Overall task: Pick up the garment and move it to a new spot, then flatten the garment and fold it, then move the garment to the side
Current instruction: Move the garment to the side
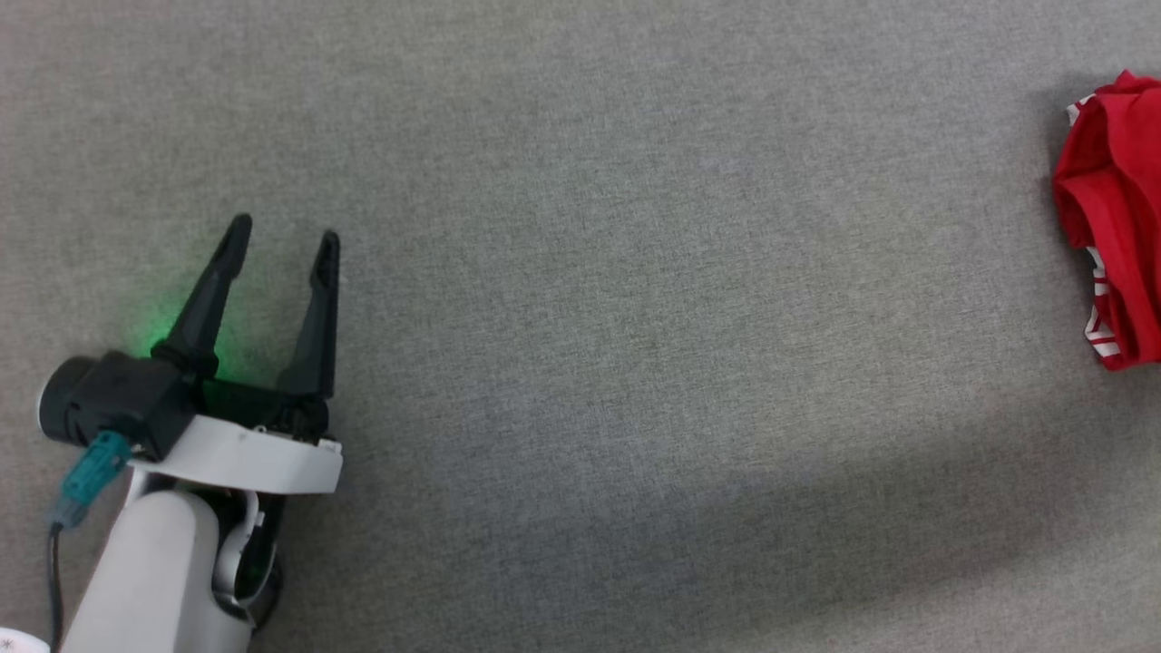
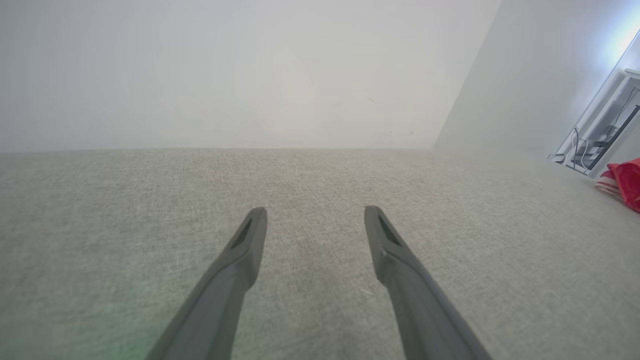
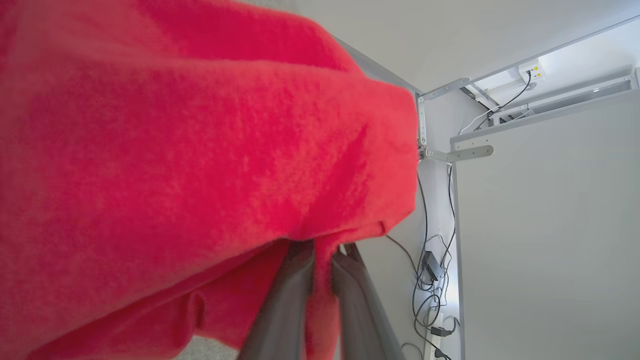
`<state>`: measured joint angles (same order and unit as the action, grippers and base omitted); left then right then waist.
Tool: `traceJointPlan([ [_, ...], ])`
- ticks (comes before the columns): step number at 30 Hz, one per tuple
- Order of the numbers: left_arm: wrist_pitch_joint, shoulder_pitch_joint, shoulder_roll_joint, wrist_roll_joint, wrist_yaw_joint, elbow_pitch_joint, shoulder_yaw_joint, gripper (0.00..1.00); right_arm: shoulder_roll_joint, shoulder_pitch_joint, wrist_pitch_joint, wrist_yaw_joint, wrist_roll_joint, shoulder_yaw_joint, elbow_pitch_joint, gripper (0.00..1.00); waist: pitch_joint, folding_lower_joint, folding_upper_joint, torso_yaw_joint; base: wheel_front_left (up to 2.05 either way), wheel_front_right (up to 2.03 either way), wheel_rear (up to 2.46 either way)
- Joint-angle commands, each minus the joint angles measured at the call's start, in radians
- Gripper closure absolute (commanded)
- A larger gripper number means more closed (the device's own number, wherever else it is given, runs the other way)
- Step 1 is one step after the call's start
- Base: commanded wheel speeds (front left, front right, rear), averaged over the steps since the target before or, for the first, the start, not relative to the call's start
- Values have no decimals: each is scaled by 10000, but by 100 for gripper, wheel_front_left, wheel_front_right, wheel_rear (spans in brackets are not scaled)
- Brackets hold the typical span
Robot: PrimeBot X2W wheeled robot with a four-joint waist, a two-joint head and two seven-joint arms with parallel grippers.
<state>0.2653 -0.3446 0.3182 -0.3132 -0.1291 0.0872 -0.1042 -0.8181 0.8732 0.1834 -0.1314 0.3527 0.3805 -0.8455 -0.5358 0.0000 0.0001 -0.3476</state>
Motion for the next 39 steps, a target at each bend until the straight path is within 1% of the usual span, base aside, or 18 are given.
traceJointPlan([
  [1, -28, -94, -27, 7, -28, 325, -60, 0, 142, 181, -104, 15, -84, 75, -186, 100, -63, 0, -1, -23, 0, 0, 0],
  [5, -29, -139, -2, -44, -28, 392, -91, 0, 392, 495, -318, 15, -118, 280, -815, 99, -55, 0, -1, -2, 0, 0, 0],
  [6, -29, -146, -7, -53, -28, 407, -99, 0, 440, 564, -364, 15, -135, 354, -952, 97, -40, 0, -1, 7, 0, 0, 0],
  [10, -31, -160, -29, -55, -28, 424, -135, 0, 585, 836, -557, 15, -85, 561, -1406, 76, 57, 0, -1, 50, 0, 0, 0],
  [11, -29, -155, -35, -59, -28, 426, -138, 0, 601, 901, -631, 15, -93, 628, -1484, 65, 93, 0, -1, 61, 0, 0, 0],
  [12, -29, -142, -41, -71, -28, 429, -146, 0, 615, 961, -661, 15, -99, 685, -1576, 58, 138, 0, -1, 73, 0, 0, 0],
  [13, -28, -129, -47, -84, -28, 434, -146, 0, 639, 1029, -737, 15, -62, 718, -1652, 40, 177, 0, -1, 80, 0, 0, 0],
  [15, -25, -90, -78, -107, -28, 440, -166, 0, 668, 1127, -816, 15, -39, 845, -1792, 8, 281, 0, -1, 105, 0, 0, 0],
  [16, -23, -71, -95, -112, -28, 445, -173, 0, 687, 1181, -849, 15, -4, 894, -1862, 0, 332, 0, -1, 118, 0, 0, 0],
  [27, -17, 239, -305, -230, -28, 510, -144, 0, 780, 1472, -1196, 15, 481, 1377, -2208, 0, 1219, 0, -1, 403, 0, 0, 0],
  [32, -17, 481, -486, -297, -28, 569, -78, 0, 965, 1360, -1700, 15, 880, 1417, -2085, 0, 1805, 0, -1, 642, 0, 0, 0],
  [39, -17, 982, -723, -344, -28, 684, 50, 0, 1300, 781, -2607, 15, 1272, 1502, -1858, 0, 2828, 0, -1, 1139, 0, 0, 0],
])
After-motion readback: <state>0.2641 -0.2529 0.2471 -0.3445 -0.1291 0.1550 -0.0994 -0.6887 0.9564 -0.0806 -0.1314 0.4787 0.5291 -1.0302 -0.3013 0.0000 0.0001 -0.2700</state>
